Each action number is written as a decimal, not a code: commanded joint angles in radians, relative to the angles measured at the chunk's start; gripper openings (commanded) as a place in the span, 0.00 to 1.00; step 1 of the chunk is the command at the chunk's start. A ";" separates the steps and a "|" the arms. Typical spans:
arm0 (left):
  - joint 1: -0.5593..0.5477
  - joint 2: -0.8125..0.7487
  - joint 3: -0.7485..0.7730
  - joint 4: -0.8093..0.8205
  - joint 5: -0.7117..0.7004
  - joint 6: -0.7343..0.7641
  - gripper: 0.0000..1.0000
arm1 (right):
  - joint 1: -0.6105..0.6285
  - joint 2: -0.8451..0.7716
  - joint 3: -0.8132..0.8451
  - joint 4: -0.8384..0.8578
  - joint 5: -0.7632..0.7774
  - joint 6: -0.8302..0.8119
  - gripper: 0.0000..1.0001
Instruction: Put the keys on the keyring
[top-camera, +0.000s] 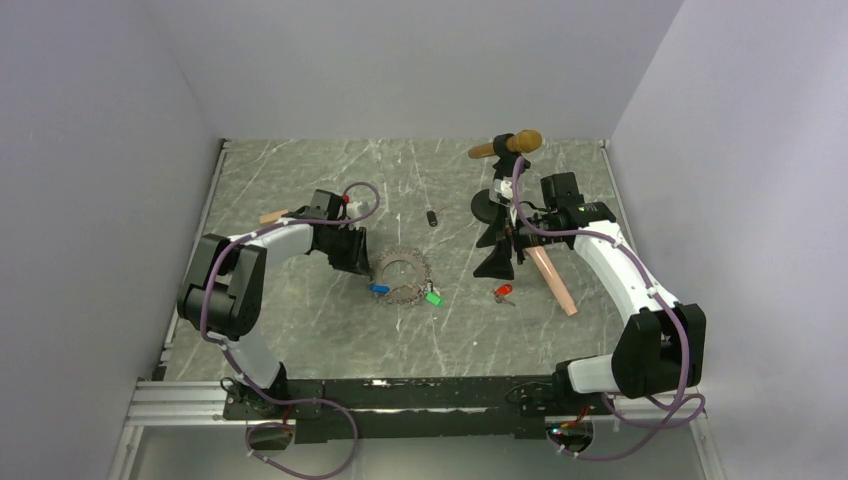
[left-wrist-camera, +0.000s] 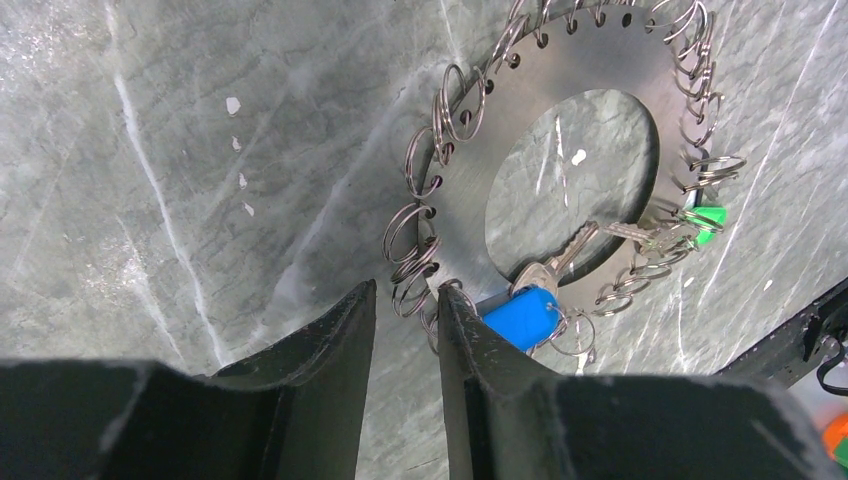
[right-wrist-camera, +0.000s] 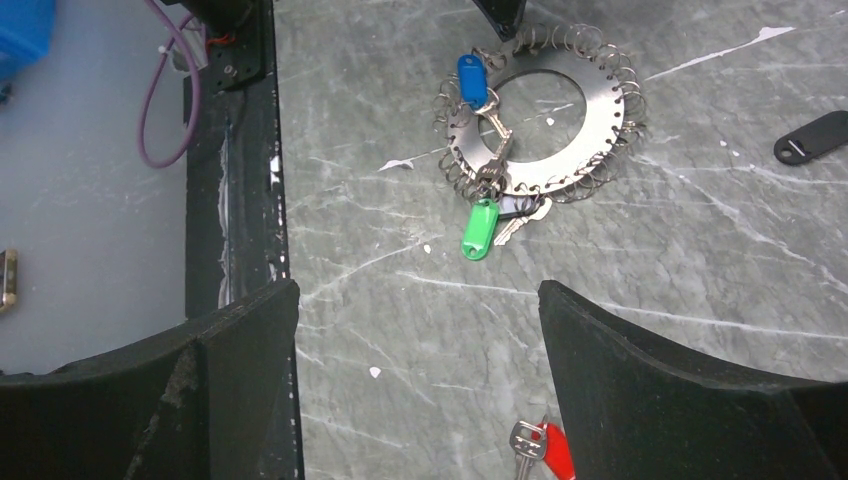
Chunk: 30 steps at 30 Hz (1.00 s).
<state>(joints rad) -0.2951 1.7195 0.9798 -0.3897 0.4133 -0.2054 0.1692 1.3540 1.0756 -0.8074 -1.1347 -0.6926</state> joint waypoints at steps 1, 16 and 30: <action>0.004 -0.026 0.005 0.010 -0.008 -0.006 0.36 | 0.004 -0.004 0.017 -0.001 -0.022 -0.030 0.95; 0.010 -0.006 0.086 0.012 0.009 0.025 0.33 | 0.002 -0.004 0.018 -0.004 -0.022 -0.033 0.95; 0.011 0.035 0.086 0.009 0.031 0.034 0.31 | 0.004 -0.002 0.021 -0.009 -0.024 -0.037 0.95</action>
<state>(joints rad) -0.2886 1.7458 1.0389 -0.3828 0.4141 -0.1955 0.1692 1.3548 1.0756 -0.8120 -1.1347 -0.7002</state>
